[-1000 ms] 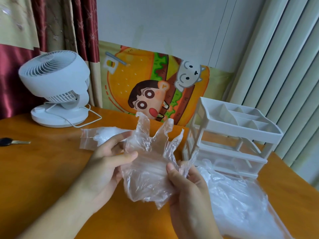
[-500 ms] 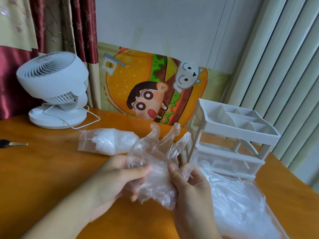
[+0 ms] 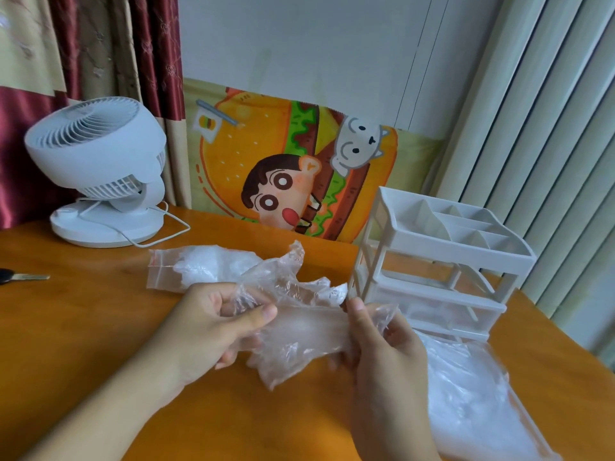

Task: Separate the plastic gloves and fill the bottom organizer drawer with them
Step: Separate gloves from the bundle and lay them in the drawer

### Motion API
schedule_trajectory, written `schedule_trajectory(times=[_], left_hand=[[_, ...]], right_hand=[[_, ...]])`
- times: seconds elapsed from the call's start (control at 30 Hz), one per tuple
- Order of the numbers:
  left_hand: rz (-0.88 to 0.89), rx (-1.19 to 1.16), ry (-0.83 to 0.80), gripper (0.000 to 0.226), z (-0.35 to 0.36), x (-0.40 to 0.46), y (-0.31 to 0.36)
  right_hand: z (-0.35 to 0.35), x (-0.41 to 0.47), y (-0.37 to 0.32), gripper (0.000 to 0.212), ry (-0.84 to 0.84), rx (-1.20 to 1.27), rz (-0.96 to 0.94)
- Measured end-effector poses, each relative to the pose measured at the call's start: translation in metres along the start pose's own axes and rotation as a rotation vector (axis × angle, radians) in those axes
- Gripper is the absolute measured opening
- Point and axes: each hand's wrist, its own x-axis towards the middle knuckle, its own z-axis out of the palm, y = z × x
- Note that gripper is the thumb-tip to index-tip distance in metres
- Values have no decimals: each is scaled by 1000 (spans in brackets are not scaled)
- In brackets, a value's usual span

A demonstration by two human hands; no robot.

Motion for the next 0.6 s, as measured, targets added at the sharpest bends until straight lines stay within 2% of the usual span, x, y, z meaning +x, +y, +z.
schedule_trajectory(times=[0.1, 0.2, 0.33, 0.4, 0.5, 0.6], left_hand=[[33, -14, -7, 5, -2, 1, 1], [84, -36, 30, 4, -4, 2, -1], [181, -115, 153, 7, 2, 2, -7], [174, -67, 100, 6, 8, 0, -9], [156, 11, -11, 10, 15, -2, -11], [168, -26, 54, 17, 11, 1, -12]], right_hand=[[-1, 0, -5, 33, 8, 42, -31], [-2, 4, -10, 33, 37, 186, -8], [7, -2, -2, 46, -176, 281, 195], [11, -8, 4, 42, -246, 186, 261], [7, -6, 5, 15, -150, 116, 194], [0, 4, -9, 17, -32, 138, 138]])
